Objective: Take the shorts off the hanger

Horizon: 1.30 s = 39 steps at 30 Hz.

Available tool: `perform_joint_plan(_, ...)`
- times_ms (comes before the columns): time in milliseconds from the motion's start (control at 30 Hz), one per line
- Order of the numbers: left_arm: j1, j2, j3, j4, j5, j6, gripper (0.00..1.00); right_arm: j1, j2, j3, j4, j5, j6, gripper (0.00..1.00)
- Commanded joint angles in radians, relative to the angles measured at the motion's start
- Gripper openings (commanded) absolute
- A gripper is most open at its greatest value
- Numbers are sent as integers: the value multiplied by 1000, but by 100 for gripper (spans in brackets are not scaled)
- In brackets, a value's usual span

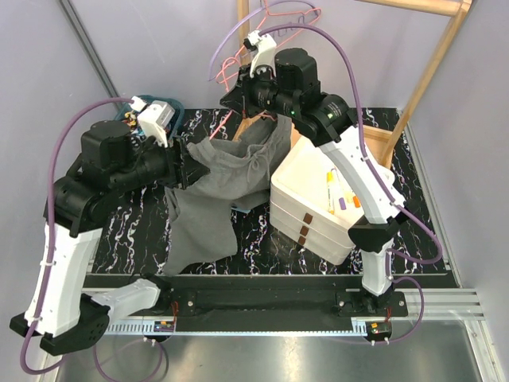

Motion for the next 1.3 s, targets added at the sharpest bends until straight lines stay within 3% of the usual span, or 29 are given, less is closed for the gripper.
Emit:
perform_joint_plan(0,1,-72,-27,69,-152,-23,61,5,-84,0,102,106,34,0)
perform_joint_plan(67,1,-94,-50,70,-189,-26,67,5,-95,-2,109,129,39,0)
perform_joint_plan(467,1,-197,-223,69,-238,-74,68,2,-132,-7,146,192,71,0)
perform_joint_plan(567,1,-197,-231,58,-255,-57,56,4,-142,-19,161,200,76,0)
perform_joint_plan(600,1,-195,-229,52,-270,-55,44,4,-145,-22,171,202,77,0)
perform_joint_plan(667,2,-192,-219,40,-287,-51,31,4,-153,-36,177,229,76,0)
perform_joint_plan(733,1,-191,-210,20,-330,-51,7,2,-162,-55,192,243,79,0)
perform_joint_plan(767,1,-191,-197,12,-348,-55,0,1,-171,-65,198,261,76,0)
perform_joint_plan(1067,1,-302,-182,-11,-661,-146,0,-37,-224,-157,247,436,31,0)
perform_joint_plan(1267,1,-398,-246,21,-706,-193,0,-120,-293,-302,329,439,60,0)
